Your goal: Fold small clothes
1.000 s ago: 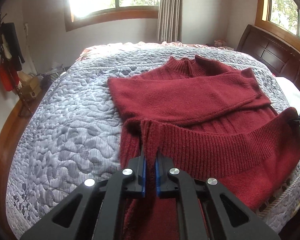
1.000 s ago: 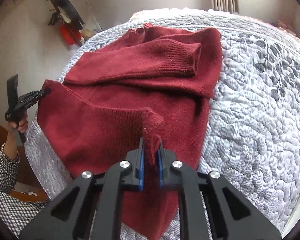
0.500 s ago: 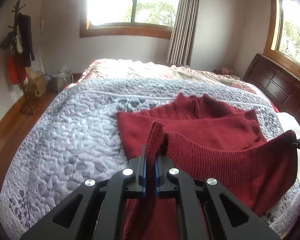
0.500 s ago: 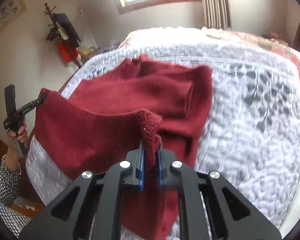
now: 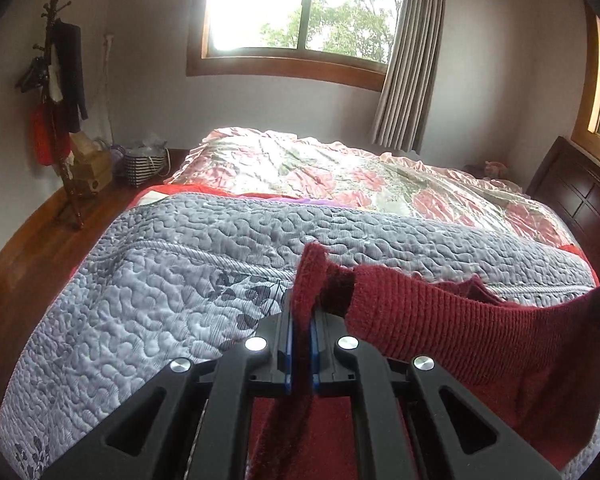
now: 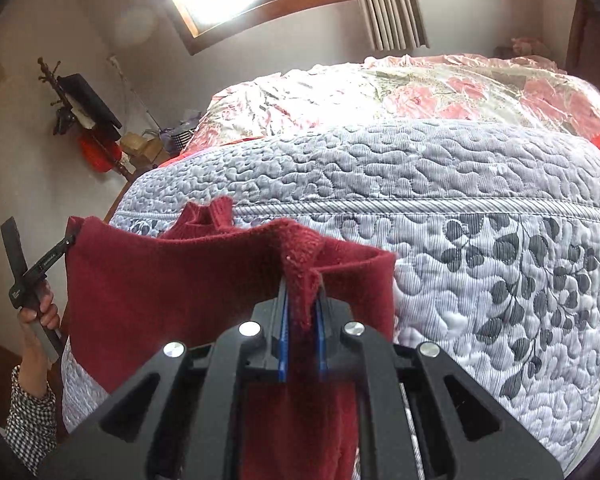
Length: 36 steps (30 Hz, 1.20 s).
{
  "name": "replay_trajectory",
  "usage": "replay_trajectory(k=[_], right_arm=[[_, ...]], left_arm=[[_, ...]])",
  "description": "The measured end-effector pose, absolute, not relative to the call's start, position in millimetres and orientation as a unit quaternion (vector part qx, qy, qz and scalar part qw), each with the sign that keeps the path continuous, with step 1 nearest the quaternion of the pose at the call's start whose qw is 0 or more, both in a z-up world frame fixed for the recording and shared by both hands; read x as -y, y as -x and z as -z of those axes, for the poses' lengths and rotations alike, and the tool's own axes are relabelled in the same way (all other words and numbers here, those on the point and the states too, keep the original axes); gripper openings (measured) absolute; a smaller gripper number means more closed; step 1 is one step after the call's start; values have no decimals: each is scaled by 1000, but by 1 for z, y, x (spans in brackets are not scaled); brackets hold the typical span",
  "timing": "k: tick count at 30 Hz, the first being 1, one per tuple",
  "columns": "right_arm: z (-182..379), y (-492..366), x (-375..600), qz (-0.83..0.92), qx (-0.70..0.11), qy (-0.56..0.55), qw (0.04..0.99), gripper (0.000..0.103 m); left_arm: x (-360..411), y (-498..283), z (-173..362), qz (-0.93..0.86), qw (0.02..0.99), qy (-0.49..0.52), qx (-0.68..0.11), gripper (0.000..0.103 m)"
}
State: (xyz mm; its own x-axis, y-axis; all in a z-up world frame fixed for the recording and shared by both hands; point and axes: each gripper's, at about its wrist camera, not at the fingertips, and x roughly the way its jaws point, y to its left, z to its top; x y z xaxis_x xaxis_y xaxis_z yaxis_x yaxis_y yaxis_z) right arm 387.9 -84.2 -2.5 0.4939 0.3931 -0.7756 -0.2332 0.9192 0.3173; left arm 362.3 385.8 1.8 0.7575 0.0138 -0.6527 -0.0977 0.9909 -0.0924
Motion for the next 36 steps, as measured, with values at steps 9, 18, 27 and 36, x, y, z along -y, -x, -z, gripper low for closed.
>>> replay_trajectory(k=[9,18,27,36], right_arm=[[43,-438,71,-161,-498,-78,849,9],[88,-455,72,-141,-527,-93,833,10],[52,-412,92,-148,-506,-94,845,40],[66,-282,120,-202,-532,-89,818,46]], left_arm=[[-385,-403,45,-52,920,36,-386,6],[-396,-420,101,-60,886,30,-460,7],[-403,-379,68,-38,891,27,-451,39],[-414,-269,73,-1,876,45,-480,41]])
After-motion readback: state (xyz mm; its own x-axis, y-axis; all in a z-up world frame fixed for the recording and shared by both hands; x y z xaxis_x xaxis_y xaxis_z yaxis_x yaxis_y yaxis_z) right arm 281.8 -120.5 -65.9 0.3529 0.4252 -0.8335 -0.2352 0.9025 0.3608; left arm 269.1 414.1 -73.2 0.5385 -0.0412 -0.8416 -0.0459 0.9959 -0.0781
